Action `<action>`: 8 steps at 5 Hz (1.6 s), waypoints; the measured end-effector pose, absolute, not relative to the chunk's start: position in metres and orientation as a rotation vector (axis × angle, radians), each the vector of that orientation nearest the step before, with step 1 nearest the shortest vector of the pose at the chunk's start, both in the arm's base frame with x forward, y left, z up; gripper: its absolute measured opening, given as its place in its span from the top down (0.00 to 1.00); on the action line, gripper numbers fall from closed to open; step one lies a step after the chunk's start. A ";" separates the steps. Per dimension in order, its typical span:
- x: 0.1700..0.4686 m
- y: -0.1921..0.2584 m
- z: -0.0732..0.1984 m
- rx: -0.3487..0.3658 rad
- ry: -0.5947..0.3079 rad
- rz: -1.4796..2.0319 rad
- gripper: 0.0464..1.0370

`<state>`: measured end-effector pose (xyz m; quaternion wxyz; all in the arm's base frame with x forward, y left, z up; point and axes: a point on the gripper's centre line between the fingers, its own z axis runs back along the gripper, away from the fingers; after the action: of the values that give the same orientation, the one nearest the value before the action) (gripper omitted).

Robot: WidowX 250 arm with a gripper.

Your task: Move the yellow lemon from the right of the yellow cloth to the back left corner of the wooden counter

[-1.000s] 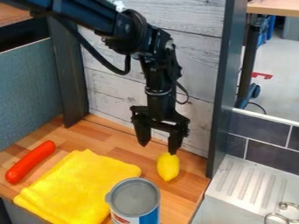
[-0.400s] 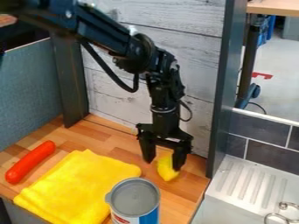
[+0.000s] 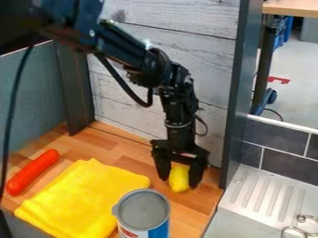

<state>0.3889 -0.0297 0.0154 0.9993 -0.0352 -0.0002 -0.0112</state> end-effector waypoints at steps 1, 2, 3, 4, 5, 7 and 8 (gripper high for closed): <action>0.394 -0.030 0.013 -0.072 0.009 -0.030 0.22; 0.394 -0.031 0.013 -0.082 0.008 -0.048 0.22; 0.385 -0.033 0.016 -0.099 0.063 -0.110 0.22; 0.380 -0.022 0.068 -0.092 0.004 -0.152 0.22; 0.351 0.001 0.089 -0.086 0.022 -0.176 0.22; 0.295 0.058 0.099 -0.023 0.141 -0.209 0.22; 0.279 0.086 0.099 0.027 0.208 -0.211 0.22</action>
<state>0.2788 0.0855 0.0994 0.9890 0.0135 0.1036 -0.1049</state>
